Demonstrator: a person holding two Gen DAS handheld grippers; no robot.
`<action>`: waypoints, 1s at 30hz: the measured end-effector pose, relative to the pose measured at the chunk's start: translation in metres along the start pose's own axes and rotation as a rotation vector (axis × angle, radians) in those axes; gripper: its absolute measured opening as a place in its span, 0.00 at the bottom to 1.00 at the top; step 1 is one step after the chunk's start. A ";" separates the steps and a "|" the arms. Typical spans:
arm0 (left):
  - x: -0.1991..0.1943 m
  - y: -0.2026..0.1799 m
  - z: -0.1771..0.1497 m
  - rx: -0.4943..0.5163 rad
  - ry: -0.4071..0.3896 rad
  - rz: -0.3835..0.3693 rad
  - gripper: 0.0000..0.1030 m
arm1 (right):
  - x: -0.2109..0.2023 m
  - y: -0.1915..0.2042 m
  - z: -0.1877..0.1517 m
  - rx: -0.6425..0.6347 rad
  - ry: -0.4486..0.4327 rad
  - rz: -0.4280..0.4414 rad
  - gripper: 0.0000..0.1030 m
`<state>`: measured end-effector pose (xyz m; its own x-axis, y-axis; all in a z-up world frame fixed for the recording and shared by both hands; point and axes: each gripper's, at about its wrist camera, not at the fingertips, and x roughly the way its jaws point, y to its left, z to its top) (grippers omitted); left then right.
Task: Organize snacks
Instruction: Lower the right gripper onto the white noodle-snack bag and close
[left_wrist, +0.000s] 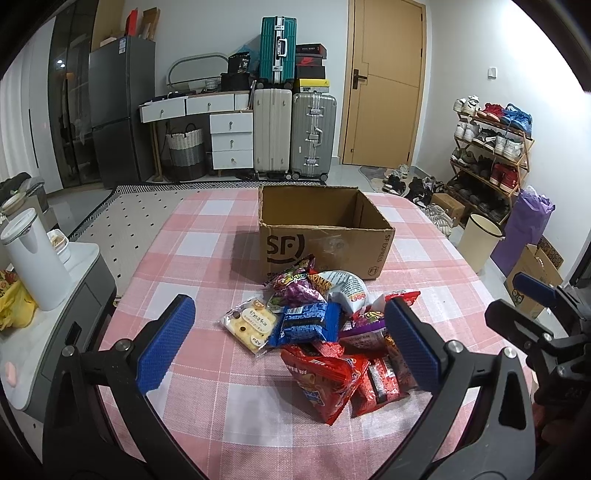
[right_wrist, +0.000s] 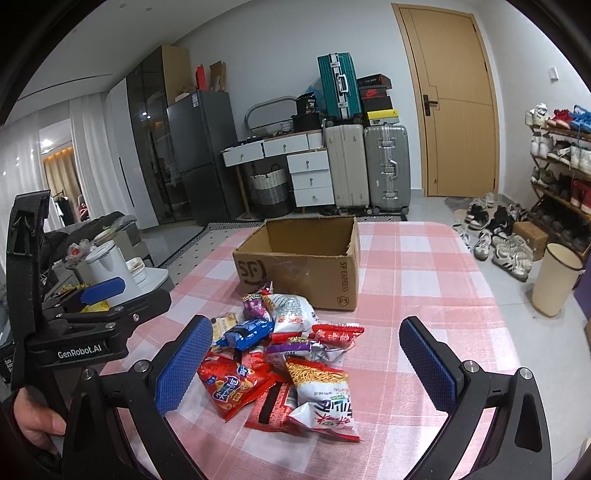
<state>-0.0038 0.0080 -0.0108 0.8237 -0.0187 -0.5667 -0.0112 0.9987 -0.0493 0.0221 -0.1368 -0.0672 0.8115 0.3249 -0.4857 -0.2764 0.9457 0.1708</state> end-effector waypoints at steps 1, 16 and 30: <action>0.000 -0.001 0.000 0.000 0.000 0.001 0.99 | 0.002 -0.002 -0.002 0.004 0.007 0.006 1.00; 0.023 0.010 -0.010 -0.015 0.025 -0.025 0.99 | 0.066 -0.034 -0.046 0.075 0.200 0.051 1.00; 0.050 0.015 -0.019 -0.018 0.035 -0.059 0.99 | 0.110 -0.043 -0.070 0.112 0.306 0.101 1.00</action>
<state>0.0264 0.0208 -0.0552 0.8029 -0.0791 -0.5908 0.0262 0.9949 -0.0976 0.0866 -0.1412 -0.1879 0.5858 0.4193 -0.6936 -0.2758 0.9078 0.3159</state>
